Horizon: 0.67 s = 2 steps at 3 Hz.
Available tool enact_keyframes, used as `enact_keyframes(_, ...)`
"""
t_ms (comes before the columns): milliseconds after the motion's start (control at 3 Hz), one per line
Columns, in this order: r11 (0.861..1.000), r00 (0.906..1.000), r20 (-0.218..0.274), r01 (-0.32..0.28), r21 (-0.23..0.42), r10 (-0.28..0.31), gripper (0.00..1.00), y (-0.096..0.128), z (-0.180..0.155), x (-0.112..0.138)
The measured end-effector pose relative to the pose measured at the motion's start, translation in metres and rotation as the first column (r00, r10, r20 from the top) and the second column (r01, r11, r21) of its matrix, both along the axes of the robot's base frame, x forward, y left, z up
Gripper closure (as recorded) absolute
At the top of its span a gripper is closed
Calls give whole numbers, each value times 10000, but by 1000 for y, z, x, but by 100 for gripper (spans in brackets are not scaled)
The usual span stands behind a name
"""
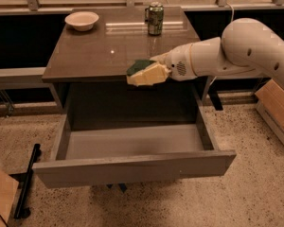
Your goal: Place sponge into top drawer
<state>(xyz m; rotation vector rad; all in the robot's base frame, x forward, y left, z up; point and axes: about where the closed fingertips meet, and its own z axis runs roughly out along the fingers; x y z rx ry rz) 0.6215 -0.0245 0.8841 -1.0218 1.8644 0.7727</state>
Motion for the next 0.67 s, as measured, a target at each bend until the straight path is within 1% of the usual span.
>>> enact_keyframes(333, 9981, 9846, -1734, -142, 601, 244, 100, -6, -37, -42)
enact_keyframes(667, 9956, 9561, -2931, 249, 899, 26, 100, -21, -88, -61)
